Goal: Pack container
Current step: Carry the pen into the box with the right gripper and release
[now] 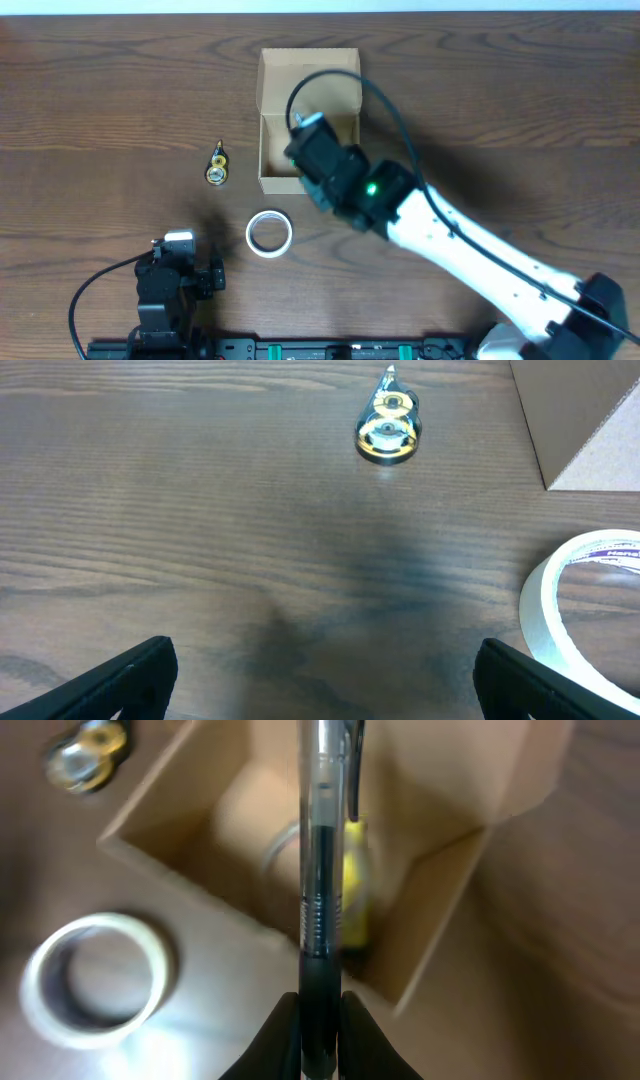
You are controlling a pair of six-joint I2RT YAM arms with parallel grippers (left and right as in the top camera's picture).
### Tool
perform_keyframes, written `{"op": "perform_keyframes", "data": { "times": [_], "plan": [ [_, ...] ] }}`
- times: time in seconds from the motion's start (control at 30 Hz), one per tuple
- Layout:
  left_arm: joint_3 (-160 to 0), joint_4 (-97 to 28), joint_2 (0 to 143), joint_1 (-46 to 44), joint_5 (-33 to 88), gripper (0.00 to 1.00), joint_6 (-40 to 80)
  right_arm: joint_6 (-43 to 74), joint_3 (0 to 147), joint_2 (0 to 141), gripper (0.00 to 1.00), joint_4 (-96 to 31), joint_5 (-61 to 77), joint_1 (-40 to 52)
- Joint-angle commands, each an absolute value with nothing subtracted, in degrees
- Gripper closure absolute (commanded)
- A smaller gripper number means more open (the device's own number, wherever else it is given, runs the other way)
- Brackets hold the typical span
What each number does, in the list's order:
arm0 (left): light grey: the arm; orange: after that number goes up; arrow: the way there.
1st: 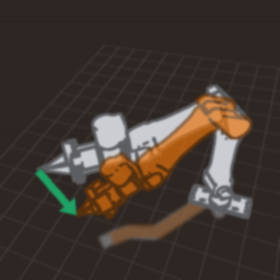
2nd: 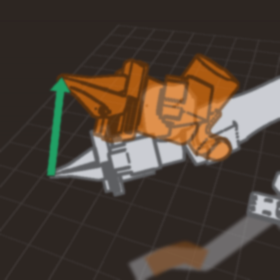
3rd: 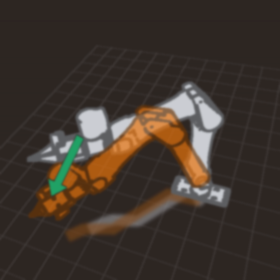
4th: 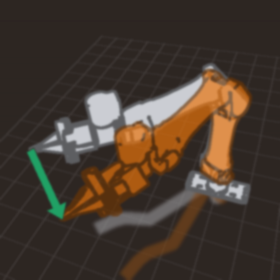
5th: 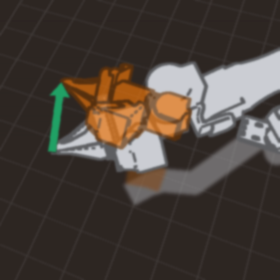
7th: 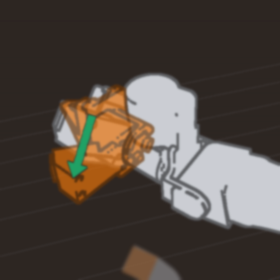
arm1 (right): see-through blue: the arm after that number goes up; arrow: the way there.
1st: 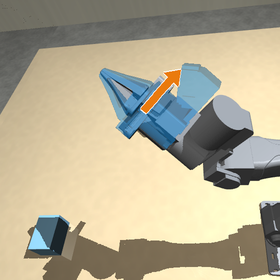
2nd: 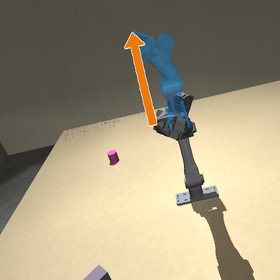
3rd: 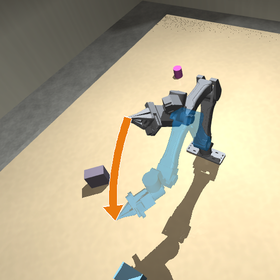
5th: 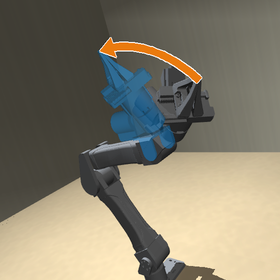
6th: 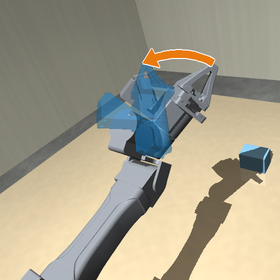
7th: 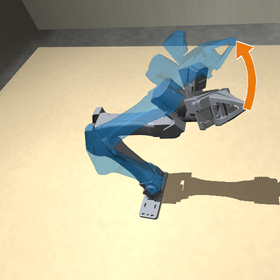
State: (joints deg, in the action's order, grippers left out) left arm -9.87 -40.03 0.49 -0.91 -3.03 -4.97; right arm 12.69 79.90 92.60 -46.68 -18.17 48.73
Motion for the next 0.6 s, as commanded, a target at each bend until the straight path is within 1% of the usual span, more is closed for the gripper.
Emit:
{"op": "perform_keyframes", "data": {
  "times": [0.0,0.1,0.27,0.57],
  "plan": [
    [-9.2,-40.3,0.2,-0.7,-3.4,0.05,-5.8,6.9,82.5,97.0,0.89,-45.6,-17.6,44.3],
    [-9.2,-40.3,0.2,-0.7,-3.4,0.05,-5.8,4.0,87.0,102.4,0.89,-45.9,-14.0,41.2],
    [-9.2,-40.3,0.2,-0.7,-3.4,0.04,-5.8,0.9,96.0,110.2,0.91,-51.6,-11.5,40.5],
    [-9.2,-40.3,0.2,-0.7,-3.4,0.05,-5.8,0.1,96.7,113.6,0.9,-57.7,-9.0,40.4]
  ]
}}
